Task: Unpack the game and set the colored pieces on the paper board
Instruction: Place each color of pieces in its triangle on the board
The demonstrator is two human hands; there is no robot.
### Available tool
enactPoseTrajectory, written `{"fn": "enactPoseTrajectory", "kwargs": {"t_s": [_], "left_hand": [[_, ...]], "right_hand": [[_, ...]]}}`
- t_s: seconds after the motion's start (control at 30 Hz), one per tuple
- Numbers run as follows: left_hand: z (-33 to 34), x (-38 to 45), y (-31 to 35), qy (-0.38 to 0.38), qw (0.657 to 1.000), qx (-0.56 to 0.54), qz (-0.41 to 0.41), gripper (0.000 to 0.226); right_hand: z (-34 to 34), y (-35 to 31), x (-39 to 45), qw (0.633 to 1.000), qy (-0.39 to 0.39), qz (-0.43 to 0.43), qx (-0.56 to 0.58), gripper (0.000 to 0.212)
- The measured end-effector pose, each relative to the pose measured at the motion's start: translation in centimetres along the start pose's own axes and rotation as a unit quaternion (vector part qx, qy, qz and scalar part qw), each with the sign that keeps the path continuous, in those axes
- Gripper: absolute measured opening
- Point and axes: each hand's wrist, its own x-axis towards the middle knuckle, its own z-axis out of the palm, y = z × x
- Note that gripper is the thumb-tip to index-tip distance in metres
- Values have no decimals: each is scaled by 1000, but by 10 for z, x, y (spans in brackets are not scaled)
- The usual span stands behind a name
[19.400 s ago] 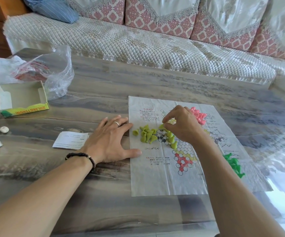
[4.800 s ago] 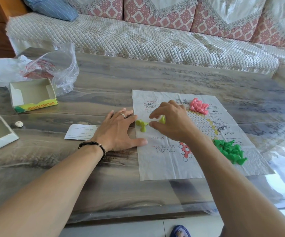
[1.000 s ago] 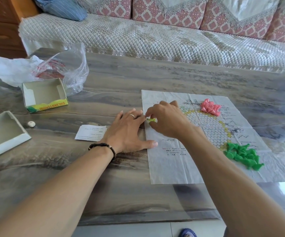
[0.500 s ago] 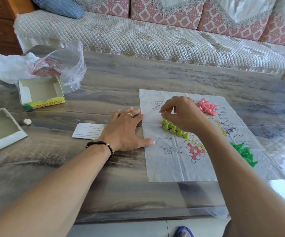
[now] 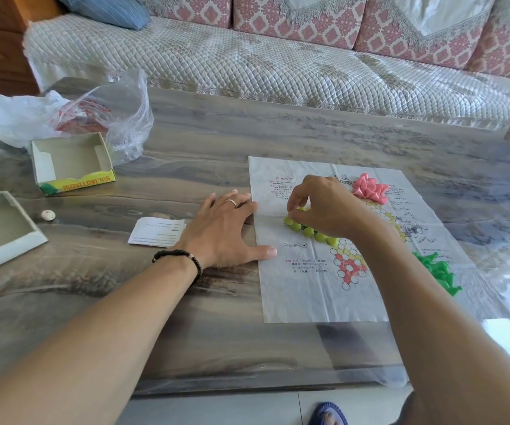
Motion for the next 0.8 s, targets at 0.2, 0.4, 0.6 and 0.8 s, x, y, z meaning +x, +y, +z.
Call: {"fn": "enactPoseTrajectory", "kwargs": {"t_s": [0.2,0.4,0.6,0.8], "left_hand": [[0,0,0,-1,1000,-5,-2,101],[-1,1,0,-6,1000,2,1,102],[1,2,-1,2,1000,1,3,116],[3,3,-3,5,1000,7,7,117]], "right_hand": [[6,0,2,1000,-5,1,-16,7],[-4,3,2,998,57,9,41,15],[-14,21,3,993,92,61,35,16],[-7,22,11,997,43,56,25,14]]}}
